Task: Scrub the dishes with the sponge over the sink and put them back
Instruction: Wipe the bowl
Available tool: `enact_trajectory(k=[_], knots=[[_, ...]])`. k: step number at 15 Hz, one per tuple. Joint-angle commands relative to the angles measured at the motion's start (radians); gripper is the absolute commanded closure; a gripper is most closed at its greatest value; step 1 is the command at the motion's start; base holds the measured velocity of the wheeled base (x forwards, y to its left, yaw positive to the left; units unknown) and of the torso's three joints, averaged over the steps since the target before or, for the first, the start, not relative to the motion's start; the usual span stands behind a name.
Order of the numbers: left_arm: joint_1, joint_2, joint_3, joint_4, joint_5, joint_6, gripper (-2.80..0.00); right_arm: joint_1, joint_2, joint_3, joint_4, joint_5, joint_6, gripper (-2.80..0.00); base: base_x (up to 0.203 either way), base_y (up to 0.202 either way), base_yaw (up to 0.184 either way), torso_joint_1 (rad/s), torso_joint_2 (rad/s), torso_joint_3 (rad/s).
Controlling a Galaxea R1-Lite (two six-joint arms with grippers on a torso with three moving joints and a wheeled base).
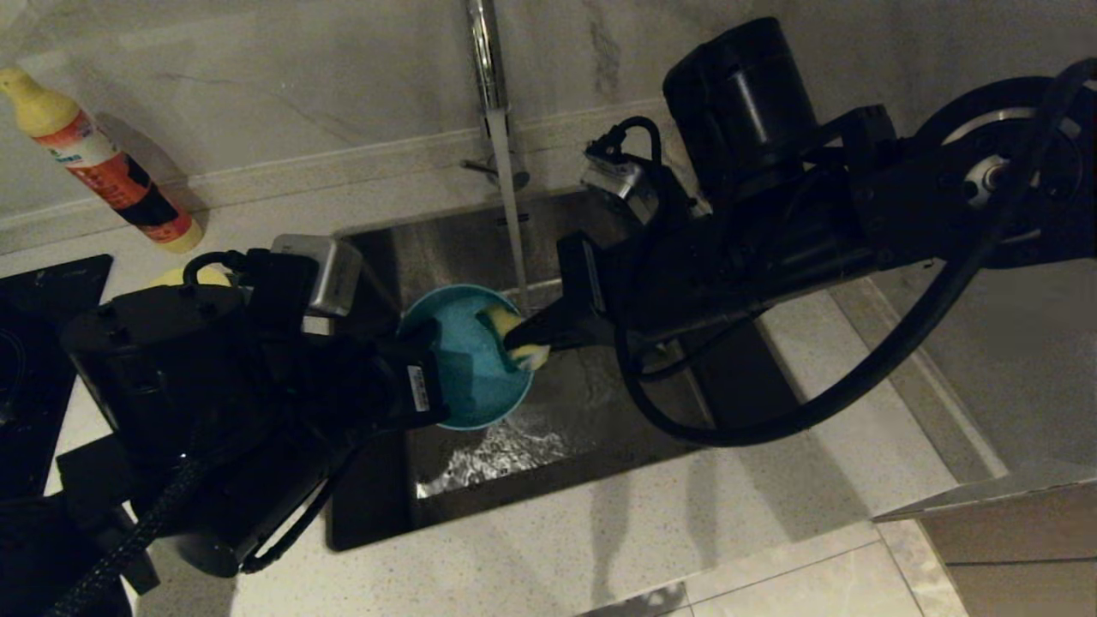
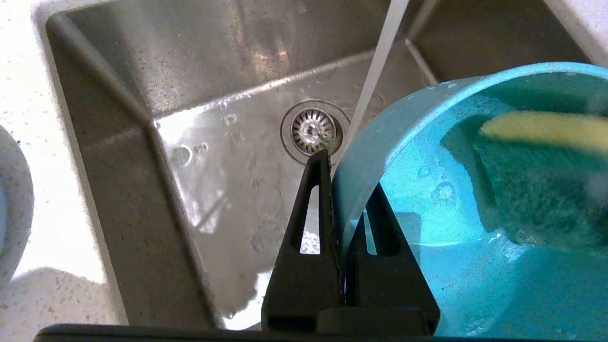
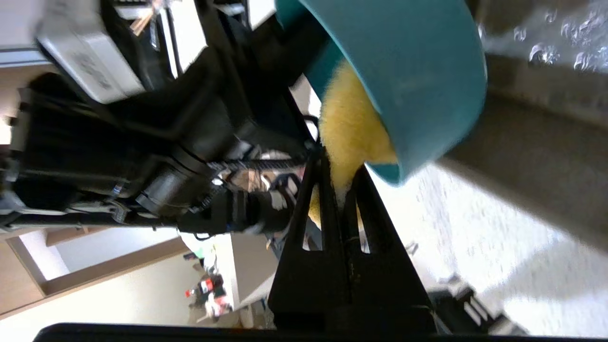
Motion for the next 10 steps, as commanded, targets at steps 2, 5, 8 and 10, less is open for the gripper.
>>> enact_trajectory(k=[2,5,8,10], knots=[[-0.002,-0.013,0.015,-0.005,0.002,-0.001,0.0,0.009,0.019,-0.003,-0.024,0.004,0.003,0.0,0.0,0.0,0.0,0.0,0.0,0.0],[-0.002,-0.022,0.045,-0.026,-0.005,-0.002,0.0,0.011,0.036,-0.003,-0.052,0.005,0.003,0.0,0.0,0.0,0.0,0.0,0.0,0.0],[0.0,-0.013,0.044,-0.086,-0.004,-0.001,0.0,0.04,0.047,-0.001,-0.046,0.005,0.003,0.0,0.0,0.0,0.0,0.0,0.0,0.0],[0.0,-0.013,0.044,-0.086,-0.004,-0.001,0.0,0.048,0.048,0.002,-0.044,0.004,0.003,0.0,0.0,0.0,0.0,0.0,0.0,0.0]])
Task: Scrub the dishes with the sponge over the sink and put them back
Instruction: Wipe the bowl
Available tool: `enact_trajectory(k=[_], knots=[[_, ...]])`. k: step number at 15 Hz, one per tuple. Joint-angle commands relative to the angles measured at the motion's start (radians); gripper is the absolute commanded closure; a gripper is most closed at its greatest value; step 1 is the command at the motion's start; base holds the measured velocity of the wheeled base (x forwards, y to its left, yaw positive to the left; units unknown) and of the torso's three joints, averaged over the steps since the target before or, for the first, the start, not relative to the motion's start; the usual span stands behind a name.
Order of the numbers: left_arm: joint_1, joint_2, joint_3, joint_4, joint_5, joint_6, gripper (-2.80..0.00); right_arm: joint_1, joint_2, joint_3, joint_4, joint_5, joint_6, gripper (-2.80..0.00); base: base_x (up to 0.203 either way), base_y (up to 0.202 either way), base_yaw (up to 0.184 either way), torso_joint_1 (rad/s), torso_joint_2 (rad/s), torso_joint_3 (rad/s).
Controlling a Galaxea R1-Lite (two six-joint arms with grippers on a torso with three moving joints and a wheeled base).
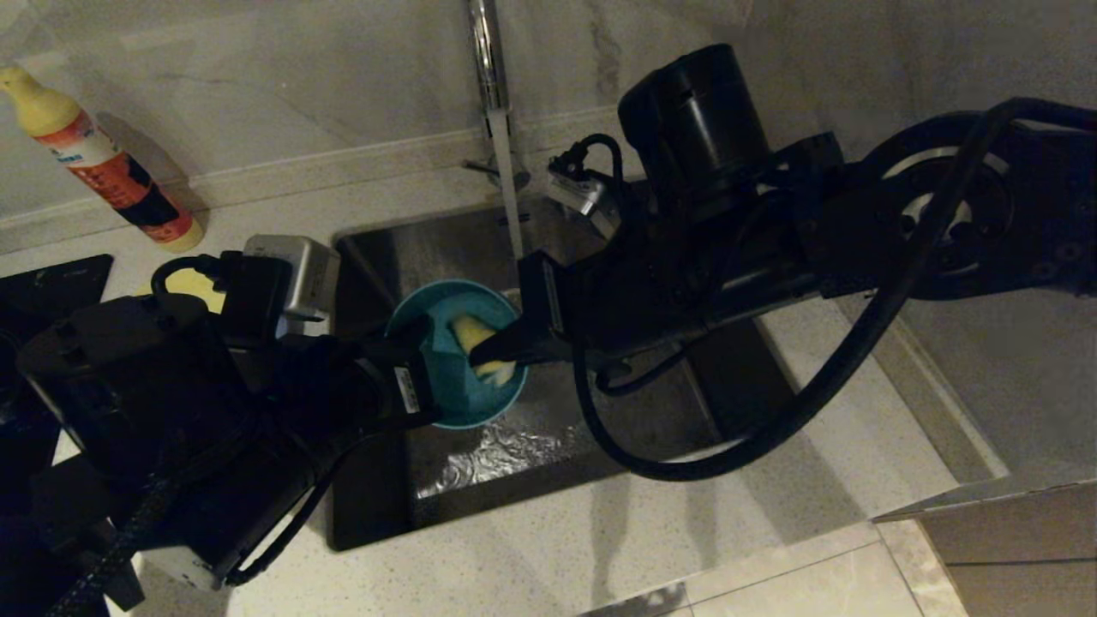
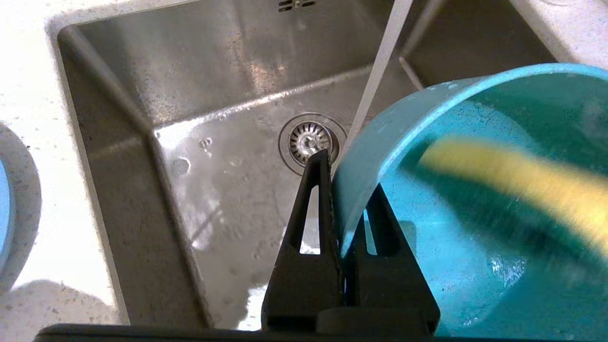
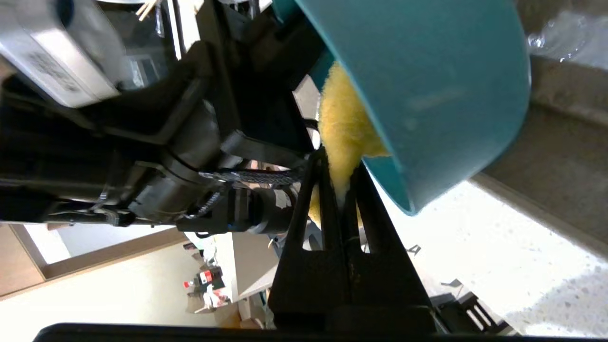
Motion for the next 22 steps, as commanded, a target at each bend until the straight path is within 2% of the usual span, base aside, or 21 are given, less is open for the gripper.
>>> enact_trajectory(k=[1,13,16,22], knots=[[0.001,0.005,0.001,-0.006,0.003,0.0,0.0,0.01,0.01,0.004,0.003,0.003,0.003,0.0,0.0,0.0,0.0,0.0,0.0,0.0],[0.001,0.014,-0.019,-0.006,0.01,-0.002,0.0,0.044,-0.025,0.07,0.034,0.003,0.004,0.0,0.0,0.0,0.0,0.0,0.0,0.0],[0.004,0.008,-0.02,-0.007,0.012,0.0,0.0,0.025,-0.028,0.081,0.032,0.002,0.005,0.0,0.0,0.0,0.0,0.0,0.0,0.0],[0.004,0.013,-0.021,-0.006,0.012,0.004,0.0,-0.064,-0.043,0.054,0.033,0.003,0.005,0.0,0.0,0.0,0.0,0.0,0.0,0.0]])
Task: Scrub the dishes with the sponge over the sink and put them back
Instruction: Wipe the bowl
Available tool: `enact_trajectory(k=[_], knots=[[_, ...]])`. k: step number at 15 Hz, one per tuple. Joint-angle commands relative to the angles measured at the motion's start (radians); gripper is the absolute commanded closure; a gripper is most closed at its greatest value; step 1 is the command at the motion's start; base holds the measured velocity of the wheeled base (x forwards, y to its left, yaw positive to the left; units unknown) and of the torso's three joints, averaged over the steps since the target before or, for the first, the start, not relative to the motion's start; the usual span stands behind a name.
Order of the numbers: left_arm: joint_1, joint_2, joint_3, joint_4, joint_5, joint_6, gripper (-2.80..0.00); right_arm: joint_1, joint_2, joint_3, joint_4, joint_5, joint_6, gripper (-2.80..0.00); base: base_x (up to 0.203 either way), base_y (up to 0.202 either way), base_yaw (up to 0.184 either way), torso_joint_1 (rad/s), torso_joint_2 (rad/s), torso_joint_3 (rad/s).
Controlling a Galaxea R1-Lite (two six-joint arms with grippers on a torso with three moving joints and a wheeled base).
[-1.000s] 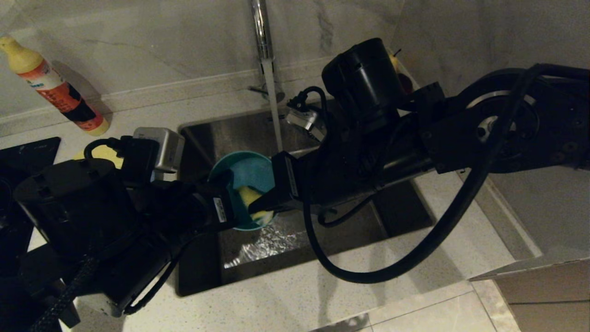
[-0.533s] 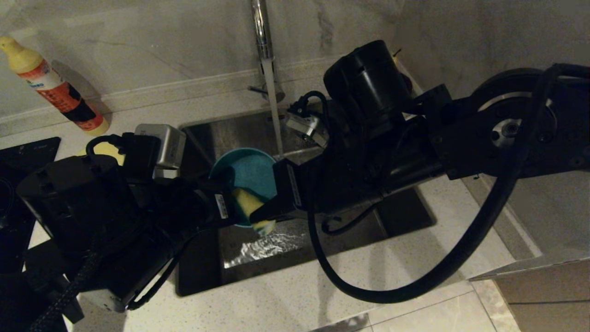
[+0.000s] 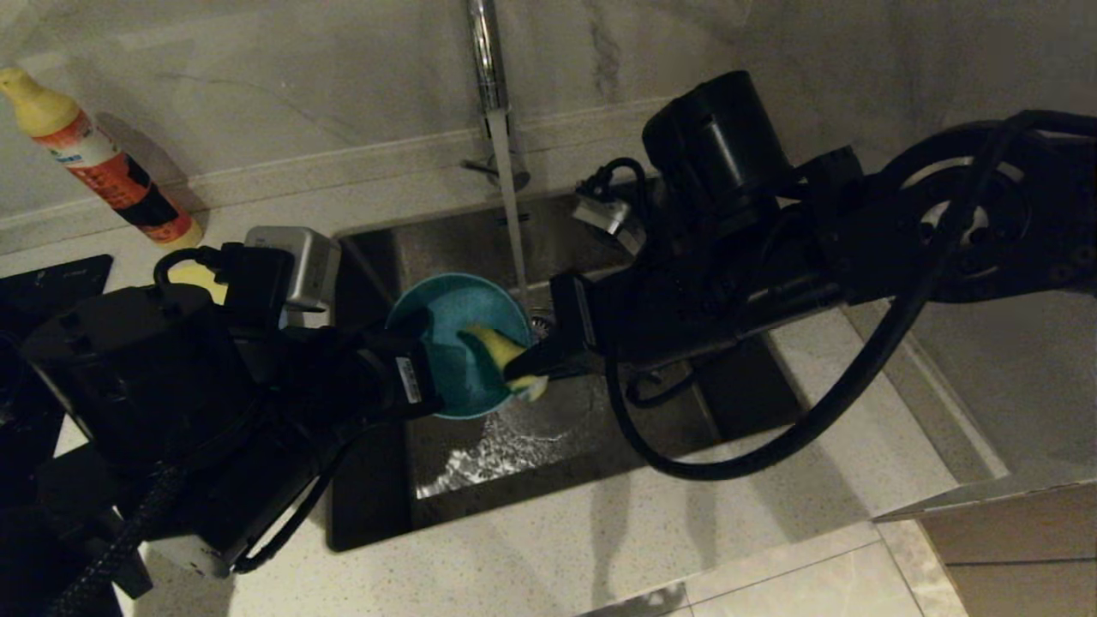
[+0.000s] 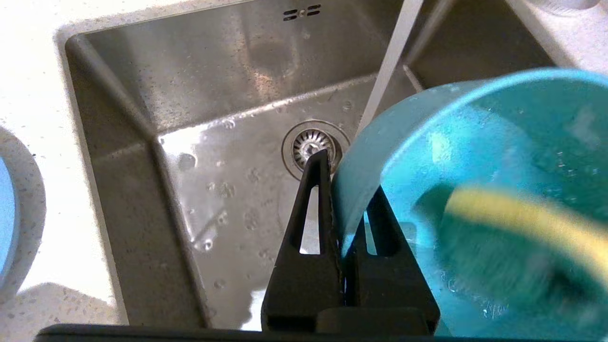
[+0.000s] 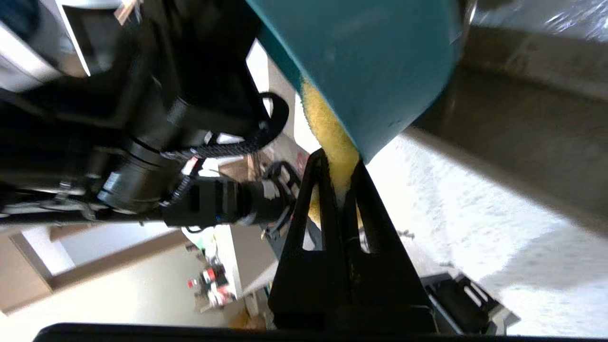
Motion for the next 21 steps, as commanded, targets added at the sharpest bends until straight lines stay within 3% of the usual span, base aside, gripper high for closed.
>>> enact_trajectory(k=[1,13,21], knots=[[0.0,0.003,0.0,-0.004,0.002,0.001,0.0,-0.022,-0.015,-0.013,0.006,0.002,0.004,0.0,0.0,0.0,0.0,0.0,0.0,0.0],[-0.026,0.012,0.032,-0.003,-0.011,0.008,0.0,-0.019,0.037,-0.067,-0.08,0.004,0.008,0.0,0.0,0.0,0.0,0.0,0.0,0.0],[0.004,0.021,0.005,-0.006,0.002,-0.003,0.0,-0.035,-0.18,0.082,-0.071,0.002,0.016,0.0,0.0,0.0,0.0,0.0,0.0,0.0]])
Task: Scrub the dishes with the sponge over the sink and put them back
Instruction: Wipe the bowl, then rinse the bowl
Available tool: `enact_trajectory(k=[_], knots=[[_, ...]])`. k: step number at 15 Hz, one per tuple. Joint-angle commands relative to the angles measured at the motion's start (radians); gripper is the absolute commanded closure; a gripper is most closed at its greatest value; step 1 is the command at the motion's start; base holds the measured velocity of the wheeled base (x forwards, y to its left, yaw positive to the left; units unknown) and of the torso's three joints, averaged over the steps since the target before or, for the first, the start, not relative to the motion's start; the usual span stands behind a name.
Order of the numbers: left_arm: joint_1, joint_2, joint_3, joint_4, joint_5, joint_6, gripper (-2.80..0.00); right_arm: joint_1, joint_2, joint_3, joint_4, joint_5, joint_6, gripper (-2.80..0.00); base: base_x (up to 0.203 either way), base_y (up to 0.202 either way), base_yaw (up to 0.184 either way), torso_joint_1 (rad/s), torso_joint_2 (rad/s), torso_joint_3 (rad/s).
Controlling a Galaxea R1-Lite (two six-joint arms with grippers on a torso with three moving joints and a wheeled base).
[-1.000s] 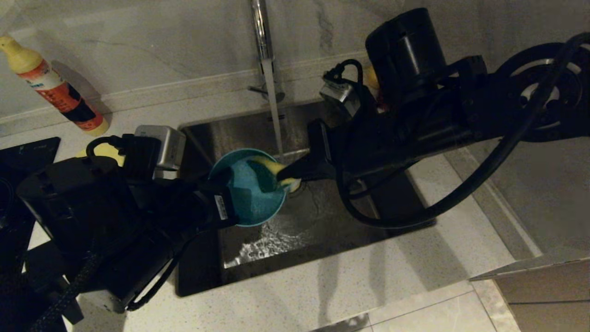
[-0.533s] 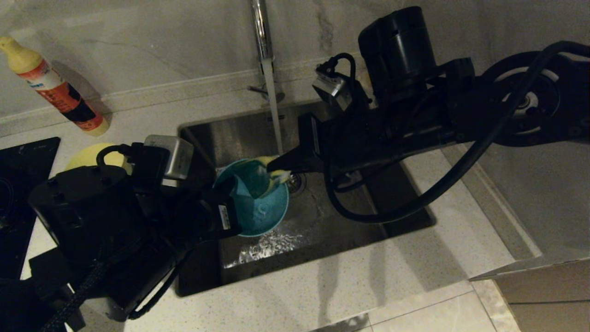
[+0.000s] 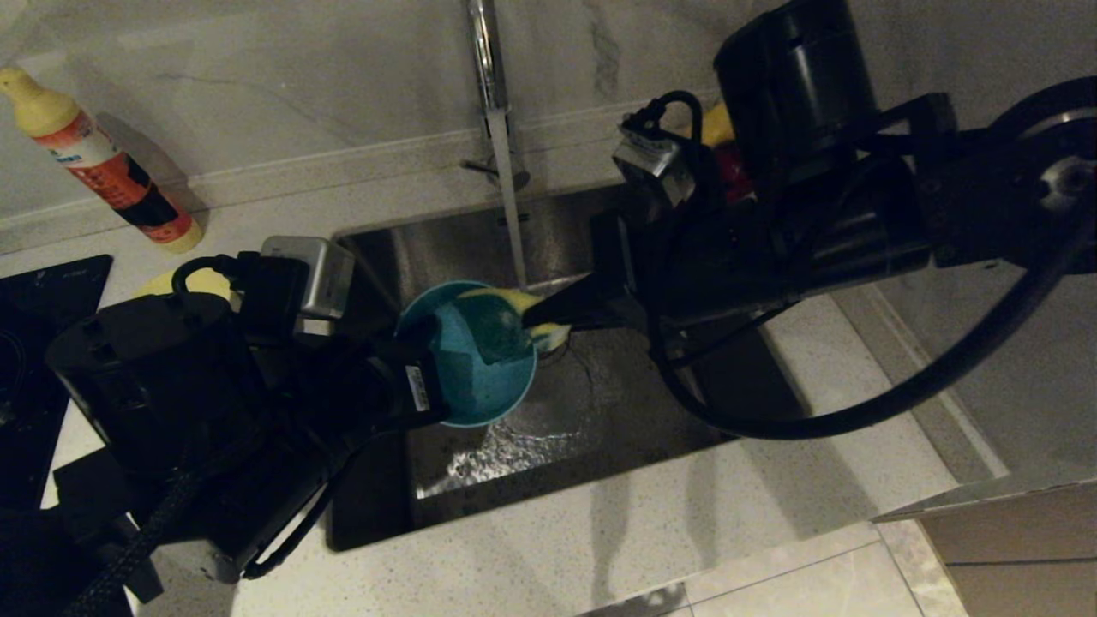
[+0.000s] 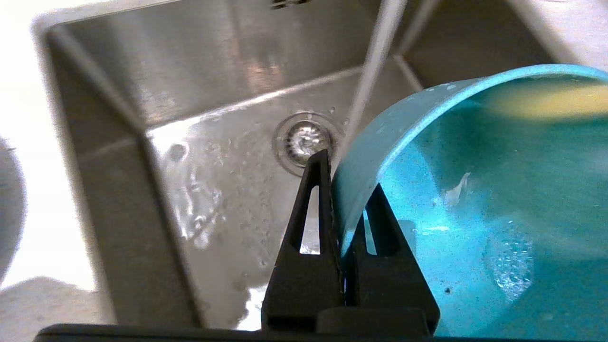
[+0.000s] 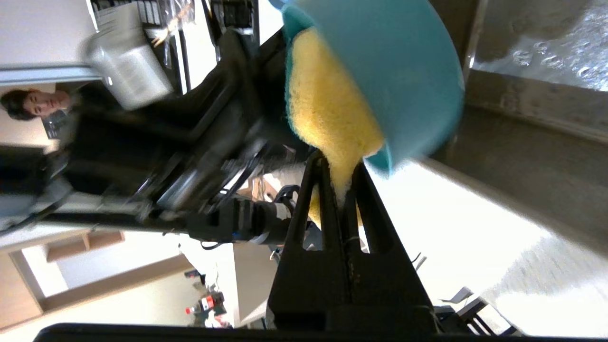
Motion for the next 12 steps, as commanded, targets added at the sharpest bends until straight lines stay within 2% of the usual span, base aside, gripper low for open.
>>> enact_trajectory(k=[1,5,8,10,12], knots=[[0.013,0.006,-0.005,-0.002,0.005,0.0,0.0,-0.015,-0.124,0.056,0.003,0.004,0.001,0.0,0.0,0.0,0.0,0.0,0.0,0.0],[0.049,0.036,-0.023,-0.001,0.006,-0.003,0.0,-0.021,-0.261,0.096,0.011,0.003,0.001,0.0,0.0,0.0,0.0,0.0,0.0,0.0],[0.125,0.121,-0.063,0.015,0.013,-0.028,0.0,-0.09,-0.331,0.157,0.012,0.006,-0.006,0.0,0.0,0.0,0.0,0.0,0.0,0.0],[0.17,0.18,-0.134,0.108,0.017,-0.086,0.0,-0.128,-0.339,0.21,0.005,0.008,-0.009,0.0,0.0,0.0,0.0,0.0,0.0,0.0],[0.198,0.205,-0.239,0.278,0.008,-0.168,0.0,-0.149,-0.346,0.254,0.0,0.01,-0.011,0.0,0.0,0.0,0.0,0.0,0.0,0.0]])
